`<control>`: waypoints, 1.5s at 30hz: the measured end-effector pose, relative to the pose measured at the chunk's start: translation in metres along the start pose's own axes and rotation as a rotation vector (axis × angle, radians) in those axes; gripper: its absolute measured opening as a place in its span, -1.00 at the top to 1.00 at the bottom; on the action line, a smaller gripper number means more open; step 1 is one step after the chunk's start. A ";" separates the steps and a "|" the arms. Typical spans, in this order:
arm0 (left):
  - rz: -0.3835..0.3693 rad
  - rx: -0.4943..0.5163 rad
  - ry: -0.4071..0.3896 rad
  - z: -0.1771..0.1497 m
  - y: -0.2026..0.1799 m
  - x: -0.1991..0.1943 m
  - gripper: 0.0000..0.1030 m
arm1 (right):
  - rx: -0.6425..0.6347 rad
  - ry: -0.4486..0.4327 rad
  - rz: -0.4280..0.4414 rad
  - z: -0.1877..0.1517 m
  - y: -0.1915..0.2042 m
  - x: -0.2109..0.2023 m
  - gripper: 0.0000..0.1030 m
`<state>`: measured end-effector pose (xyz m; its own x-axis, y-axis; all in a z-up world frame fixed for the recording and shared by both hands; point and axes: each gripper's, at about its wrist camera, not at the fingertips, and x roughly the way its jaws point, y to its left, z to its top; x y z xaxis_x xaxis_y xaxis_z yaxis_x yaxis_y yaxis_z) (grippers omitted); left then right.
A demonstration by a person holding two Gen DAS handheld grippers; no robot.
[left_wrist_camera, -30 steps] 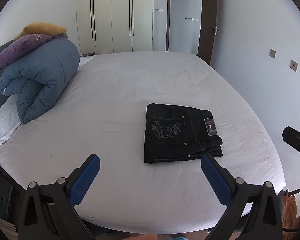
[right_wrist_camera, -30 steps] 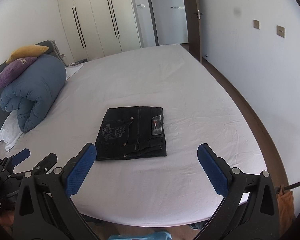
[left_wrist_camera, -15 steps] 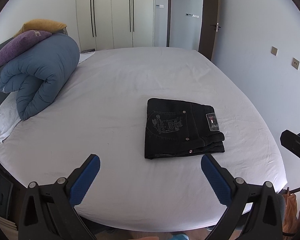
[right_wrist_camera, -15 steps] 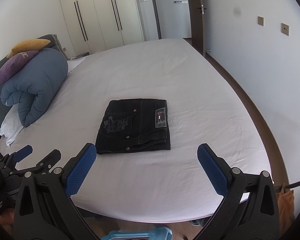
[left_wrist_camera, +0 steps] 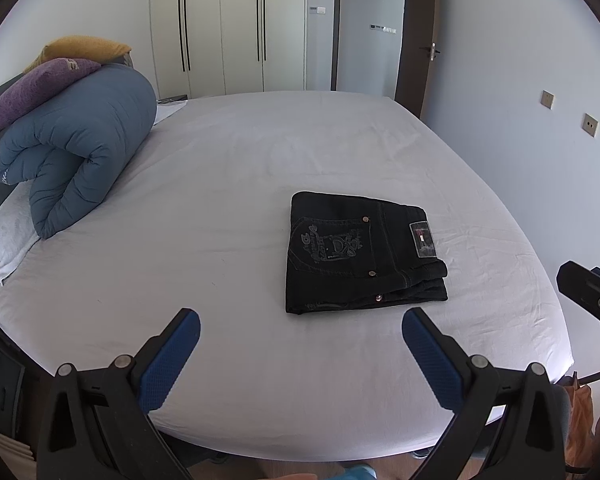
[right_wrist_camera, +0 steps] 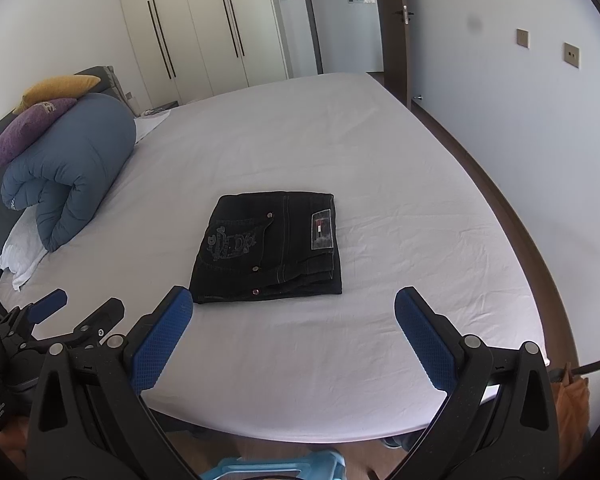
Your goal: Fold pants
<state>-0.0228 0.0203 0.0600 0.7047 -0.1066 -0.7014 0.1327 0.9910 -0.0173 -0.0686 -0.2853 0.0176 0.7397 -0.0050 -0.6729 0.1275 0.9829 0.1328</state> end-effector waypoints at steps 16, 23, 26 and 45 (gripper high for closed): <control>0.000 0.003 0.007 -0.004 -0.001 0.002 -1.00 | 0.004 0.014 0.004 -0.005 0.003 0.005 -1.00; -0.002 0.004 0.009 -0.005 -0.001 0.002 -1.00 | 0.005 0.018 0.003 -0.007 0.003 0.005 -1.00; -0.002 0.006 0.009 -0.007 -0.001 0.002 -1.00 | 0.005 0.019 0.002 -0.008 0.003 0.005 -1.00; -0.004 0.007 0.018 -0.011 -0.004 0.002 -1.00 | 0.012 0.024 0.006 -0.017 0.005 0.007 -1.00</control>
<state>-0.0296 0.0173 0.0509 0.6915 -0.1085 -0.7142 0.1400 0.9900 -0.0149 -0.0737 -0.2770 0.0009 0.7245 0.0049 -0.6892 0.1313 0.9807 0.1450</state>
